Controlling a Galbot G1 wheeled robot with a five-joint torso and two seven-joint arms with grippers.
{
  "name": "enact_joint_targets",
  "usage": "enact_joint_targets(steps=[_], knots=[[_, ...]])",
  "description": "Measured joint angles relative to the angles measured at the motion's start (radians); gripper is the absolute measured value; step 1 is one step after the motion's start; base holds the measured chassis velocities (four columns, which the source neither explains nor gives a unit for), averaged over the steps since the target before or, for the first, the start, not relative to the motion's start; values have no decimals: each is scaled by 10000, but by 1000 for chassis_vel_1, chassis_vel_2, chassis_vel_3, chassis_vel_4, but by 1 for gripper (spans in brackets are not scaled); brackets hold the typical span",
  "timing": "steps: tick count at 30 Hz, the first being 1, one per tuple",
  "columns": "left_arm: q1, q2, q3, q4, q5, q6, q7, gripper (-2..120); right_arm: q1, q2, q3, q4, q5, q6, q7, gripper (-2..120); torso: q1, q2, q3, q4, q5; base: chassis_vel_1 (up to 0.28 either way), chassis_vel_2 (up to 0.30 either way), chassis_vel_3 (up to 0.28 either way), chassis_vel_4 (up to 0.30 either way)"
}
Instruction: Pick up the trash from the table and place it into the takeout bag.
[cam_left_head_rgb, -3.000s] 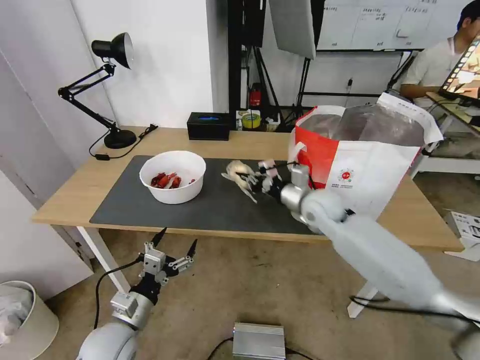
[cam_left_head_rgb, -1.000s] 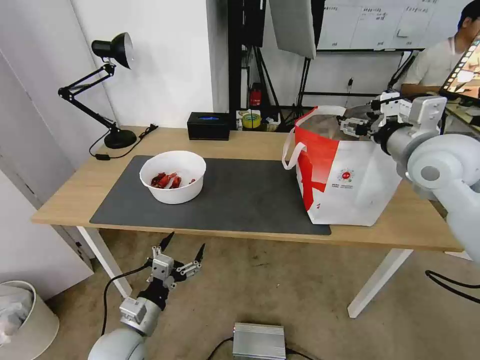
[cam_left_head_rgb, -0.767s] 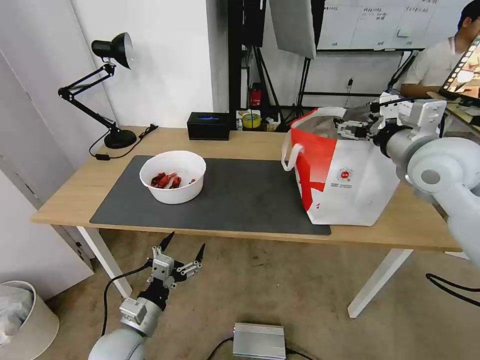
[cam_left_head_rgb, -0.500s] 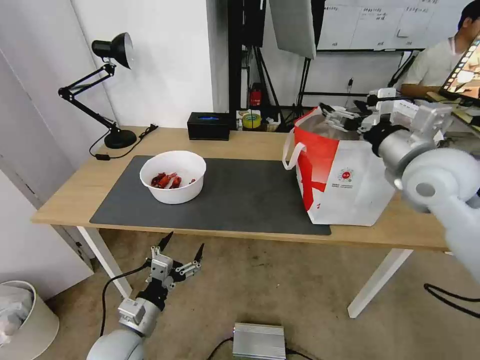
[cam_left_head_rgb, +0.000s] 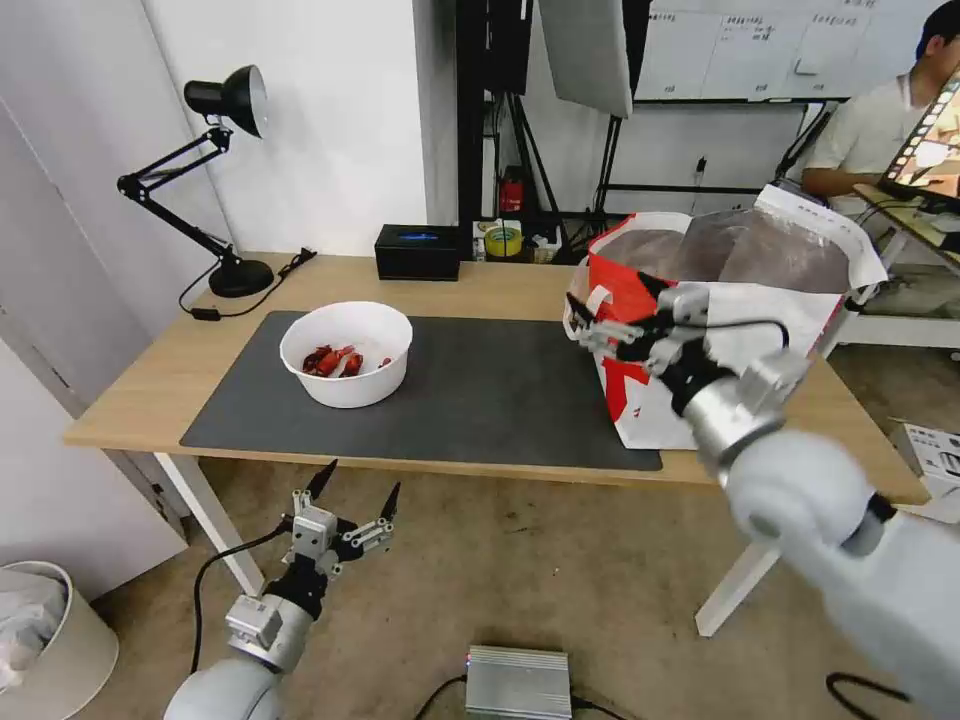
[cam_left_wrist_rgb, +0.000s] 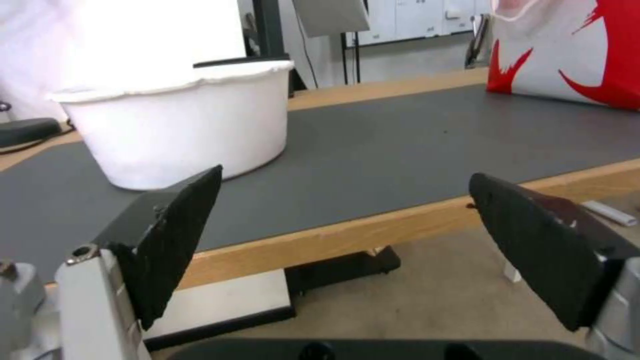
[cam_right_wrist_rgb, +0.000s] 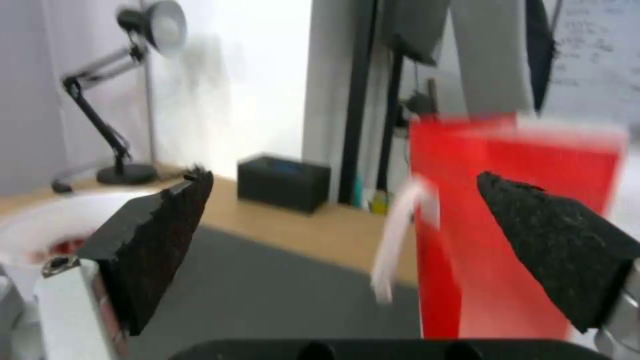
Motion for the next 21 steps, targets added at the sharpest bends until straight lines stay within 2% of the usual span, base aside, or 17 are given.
enact_joint_targets(steps=[1, 2, 4, 8, 21], knots=[[33, -11, -15, 27, 9, -72, 5, 100, -943, 81, 6, 111, -548, 302, 243, 100, 1, 0, 0, -3, 4, 0, 0, 0, 0], [33, -11, -15, 27, 9, -72, 5, 100, -943, 81, 6, 111, -548, 302, 243, 100, 1, 0, 0, -3, 4, 0, 0, 0, 0], [29, -26, 0, 73, 20, -110, 12, 100, -2142, 214, 16, 97, -1242, 821, 398, 100, -1, 1, -1, -6, 4, 0, 0, 0, 0], [3, -81, 112, 92, 33, -112, 8, 100, -3168, 502, 113, -168, -1871, 1410, 505, 100, 0, 0, 0, -4, 3, 0, 0, 0, 0], [-2, 65, 36, 142, 0, -106, 5, 100, -4634, 1181, 133, -434, -2722, 1790, 799, 100, 0, 1, 0, -3, 2, 0, 0, 0, 0]])
